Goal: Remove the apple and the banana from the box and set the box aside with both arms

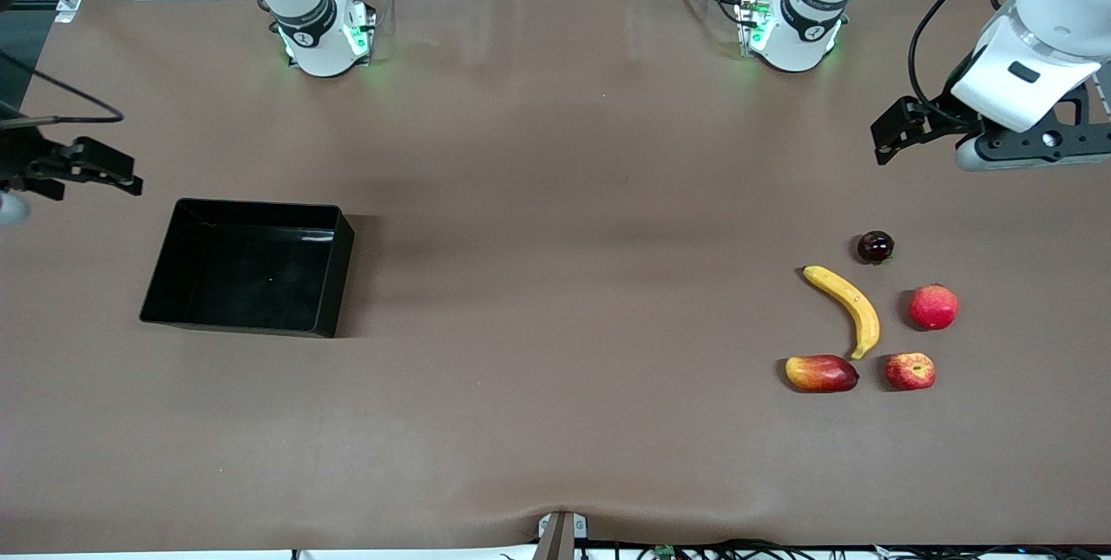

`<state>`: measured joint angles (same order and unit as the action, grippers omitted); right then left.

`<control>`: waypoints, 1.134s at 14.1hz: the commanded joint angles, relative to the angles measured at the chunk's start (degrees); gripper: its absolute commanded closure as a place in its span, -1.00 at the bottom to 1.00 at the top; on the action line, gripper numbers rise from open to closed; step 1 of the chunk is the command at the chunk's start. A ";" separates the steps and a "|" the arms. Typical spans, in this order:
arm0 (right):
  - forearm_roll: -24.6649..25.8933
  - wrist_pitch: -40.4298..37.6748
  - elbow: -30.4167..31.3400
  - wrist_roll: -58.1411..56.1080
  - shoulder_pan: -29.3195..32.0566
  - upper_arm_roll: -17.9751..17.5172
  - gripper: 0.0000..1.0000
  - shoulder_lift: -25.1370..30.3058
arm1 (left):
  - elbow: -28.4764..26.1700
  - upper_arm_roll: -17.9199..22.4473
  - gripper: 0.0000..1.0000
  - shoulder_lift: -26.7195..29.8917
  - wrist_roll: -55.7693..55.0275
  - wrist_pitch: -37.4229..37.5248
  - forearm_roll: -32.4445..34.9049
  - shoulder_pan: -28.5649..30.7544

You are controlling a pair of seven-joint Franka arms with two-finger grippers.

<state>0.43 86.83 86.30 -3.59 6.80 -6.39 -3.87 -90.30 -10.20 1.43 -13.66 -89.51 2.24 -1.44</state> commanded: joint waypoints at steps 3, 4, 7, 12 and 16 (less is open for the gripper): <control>0.89 3.43 10.03 0.69 -0.39 -0.11 -1.00 6.15 | -5.23 -0.35 -1.00 5.51 1.62 0.22 -1.00 1.88; 0.89 3.87 8.99 0.69 -0.39 -0.20 -1.00 6.06 | -5.41 -0.44 -1.00 5.60 1.62 0.21 -1.44 1.88; 0.80 2.30 3.79 -3.69 -0.30 -0.11 -1.00 5.45 | -5.41 -0.26 -1.00 6.13 1.97 0.74 -1.53 2.75; -6.40 2.29 3.44 -4.67 3.83 0.68 -1.00 5.19 | -4.80 -0.26 -1.00 5.60 2.32 1.36 -1.62 2.94; -5.62 2.12 1.60 -4.59 3.04 0.42 -1.00 5.19 | -2.51 -0.35 -1.00 5.51 2.24 1.44 -1.71 2.94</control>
<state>-4.56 89.61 89.68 -8.07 9.55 -5.50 1.11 -93.80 -10.25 6.24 -12.57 -88.64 1.58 0.84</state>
